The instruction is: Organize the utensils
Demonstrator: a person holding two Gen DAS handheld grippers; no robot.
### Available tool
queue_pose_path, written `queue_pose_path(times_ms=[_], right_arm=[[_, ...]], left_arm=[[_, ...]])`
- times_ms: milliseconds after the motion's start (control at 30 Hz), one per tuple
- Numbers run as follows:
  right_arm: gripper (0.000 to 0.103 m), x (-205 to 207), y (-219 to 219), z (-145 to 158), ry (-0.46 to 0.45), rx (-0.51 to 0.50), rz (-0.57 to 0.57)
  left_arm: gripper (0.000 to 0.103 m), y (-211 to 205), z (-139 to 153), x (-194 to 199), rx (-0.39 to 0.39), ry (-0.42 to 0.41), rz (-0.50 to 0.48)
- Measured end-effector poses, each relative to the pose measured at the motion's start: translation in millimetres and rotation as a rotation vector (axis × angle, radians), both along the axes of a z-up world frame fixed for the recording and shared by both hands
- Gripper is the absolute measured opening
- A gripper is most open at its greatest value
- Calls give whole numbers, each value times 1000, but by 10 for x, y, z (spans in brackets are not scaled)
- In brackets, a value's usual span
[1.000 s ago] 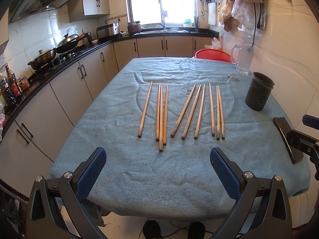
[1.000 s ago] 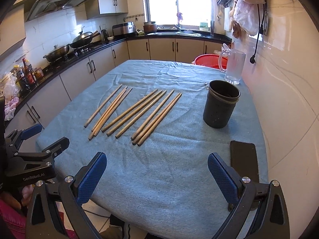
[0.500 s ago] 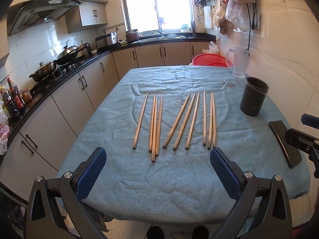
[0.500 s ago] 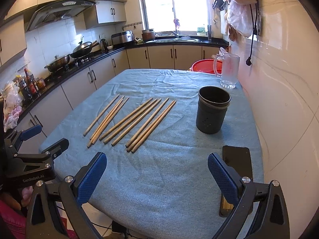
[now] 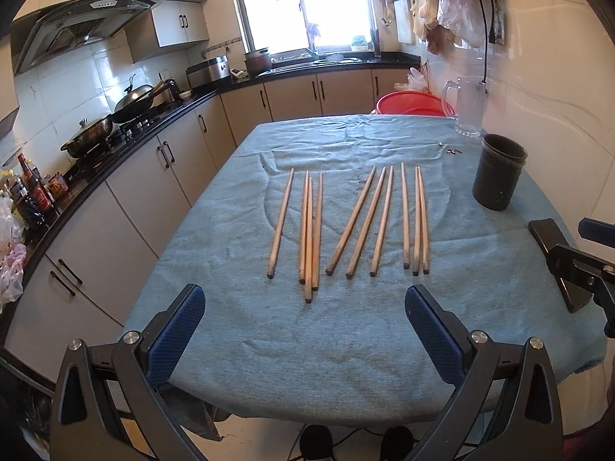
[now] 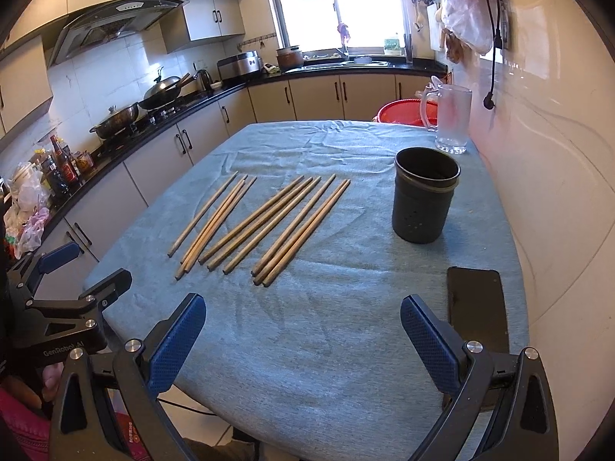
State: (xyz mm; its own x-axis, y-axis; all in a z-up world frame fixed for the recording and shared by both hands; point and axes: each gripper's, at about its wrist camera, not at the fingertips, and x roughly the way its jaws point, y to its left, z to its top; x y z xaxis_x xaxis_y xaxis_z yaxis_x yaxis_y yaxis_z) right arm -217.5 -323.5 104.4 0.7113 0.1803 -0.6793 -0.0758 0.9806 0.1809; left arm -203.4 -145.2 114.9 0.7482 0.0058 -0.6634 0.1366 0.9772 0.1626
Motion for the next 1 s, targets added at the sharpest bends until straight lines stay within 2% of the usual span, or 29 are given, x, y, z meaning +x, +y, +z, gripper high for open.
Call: queue_pose_path(times_ms=[200, 367, 633, 800, 900, 1000], right_arm=[[102, 103, 68, 0, 8, -11, -24], [101, 232, 37, 42, 15, -3, -98], [93, 504, 140, -1, 88, 6, -145], [70, 811, 186, -41, 155, 43, -176], [61, 987, 185, -78, 197, 64, -198], [56, 1205, 220, -130, 242, 47, -212]], left_arm=[[103, 107, -3, 161, -11, -6, -26], [103, 225, 15, 351, -31, -8, -49], [103, 557, 7, 687, -73, 41, -62], [103, 742, -11, 940, -100, 90, -68], [103, 842, -36, 1101, -116, 126, -79], [103, 933, -61, 1263, -136, 162, -92]])
